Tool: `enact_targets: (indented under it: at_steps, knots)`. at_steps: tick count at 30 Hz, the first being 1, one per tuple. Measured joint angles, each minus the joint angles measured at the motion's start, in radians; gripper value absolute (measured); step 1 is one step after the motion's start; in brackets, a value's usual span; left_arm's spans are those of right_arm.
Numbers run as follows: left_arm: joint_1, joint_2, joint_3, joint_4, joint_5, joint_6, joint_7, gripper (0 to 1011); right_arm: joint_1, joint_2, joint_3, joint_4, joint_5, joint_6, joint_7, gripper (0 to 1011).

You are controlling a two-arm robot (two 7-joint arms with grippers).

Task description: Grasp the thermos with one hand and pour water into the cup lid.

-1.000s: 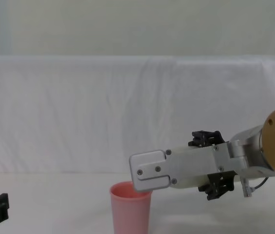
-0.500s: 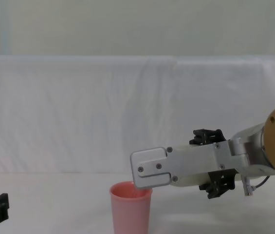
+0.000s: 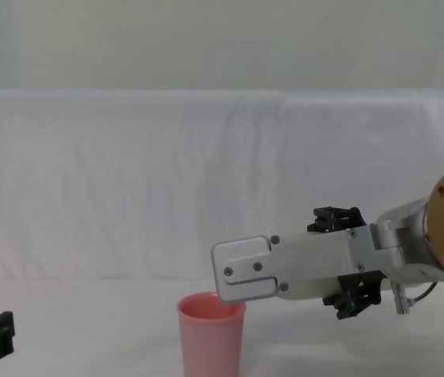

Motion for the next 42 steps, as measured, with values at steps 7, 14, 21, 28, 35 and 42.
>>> enact_targets:
  at_steps: [7,14,21,28,35,42]
  knots:
    - [0.000,0.000,0.000,0.000,0.000,0.000,0.000,1001,0.000,0.000,0.000,0.000,-0.001,0.000,0.002,959]
    - [0.000,0.000,0.000,0.000,0.000,0.000,0.000,1001,0.000,-0.001,0.001,0.000,-0.002,0.001,0.004,959]
    - [0.000,0.000,0.000,0.000,0.000,0.000,0.000,1001,0.000,-0.003,0.001,0.000,-0.004,0.004,0.006,959]
    - [0.000,0.000,0.000,0.000,0.000,0.000,0.000,1001,-0.007,-0.009,0.015,0.000,0.012,0.003,-0.005,959]
    - [0.000,0.000,0.000,0.000,0.000,0.000,0.000,1001,-0.024,-0.017,0.048,-0.009,0.060,-0.001,-0.030,959]
    - [0.000,0.000,0.000,0.000,0.000,0.000,0.000,1001,-0.079,-0.044,0.157,-0.036,0.214,-0.009,-0.085,959]
